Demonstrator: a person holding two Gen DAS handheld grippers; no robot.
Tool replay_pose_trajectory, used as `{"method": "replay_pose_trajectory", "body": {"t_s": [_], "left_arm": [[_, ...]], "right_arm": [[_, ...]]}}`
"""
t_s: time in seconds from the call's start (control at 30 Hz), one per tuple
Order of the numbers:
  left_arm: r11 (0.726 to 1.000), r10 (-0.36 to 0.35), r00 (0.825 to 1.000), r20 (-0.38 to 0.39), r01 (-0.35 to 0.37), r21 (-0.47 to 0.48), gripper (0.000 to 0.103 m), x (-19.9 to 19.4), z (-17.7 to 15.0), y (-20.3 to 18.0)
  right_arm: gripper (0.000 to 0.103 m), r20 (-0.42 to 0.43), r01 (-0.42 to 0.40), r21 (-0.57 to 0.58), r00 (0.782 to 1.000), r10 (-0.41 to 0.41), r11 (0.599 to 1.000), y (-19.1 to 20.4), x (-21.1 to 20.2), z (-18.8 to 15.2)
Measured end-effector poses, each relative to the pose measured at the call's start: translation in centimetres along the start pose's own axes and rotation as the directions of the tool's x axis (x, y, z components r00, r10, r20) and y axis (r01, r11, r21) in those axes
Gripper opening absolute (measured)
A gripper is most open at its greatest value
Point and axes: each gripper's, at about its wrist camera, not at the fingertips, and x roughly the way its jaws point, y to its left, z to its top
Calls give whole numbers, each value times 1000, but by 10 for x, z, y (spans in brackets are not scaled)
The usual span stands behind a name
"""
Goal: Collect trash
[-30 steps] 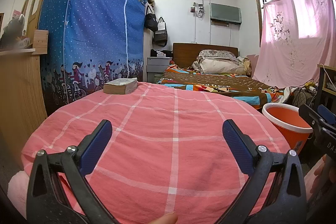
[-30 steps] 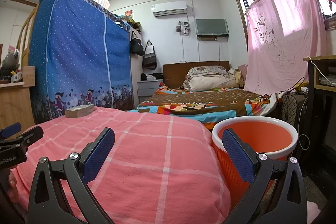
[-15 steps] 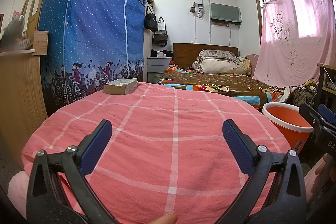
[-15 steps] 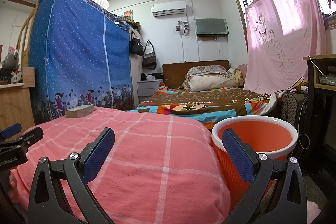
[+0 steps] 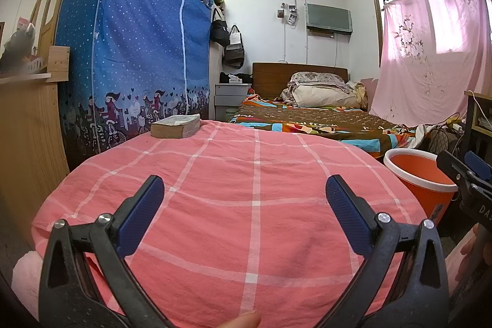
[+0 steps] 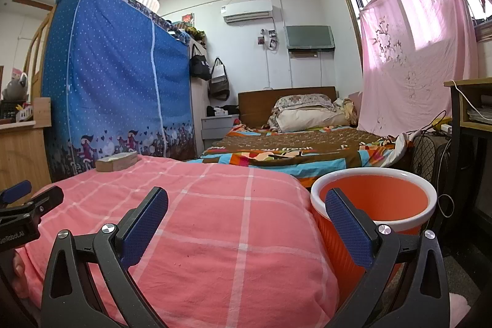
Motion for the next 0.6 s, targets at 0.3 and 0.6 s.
{"method": "replay_pose_trajectory", "body": {"t_s": [0.3,0.6], "left_arm": [[1000,-1,1000,0,1,-2,103,0,0,0],[1000,0,1000,6,-1,14,103,-1,-1,-2]], "right_arm": [[103,-4,-1,2,1000,1,1000,1,-2,-2],[103,-5,0,3,1000,0,1000,1,-3,-2]]}}
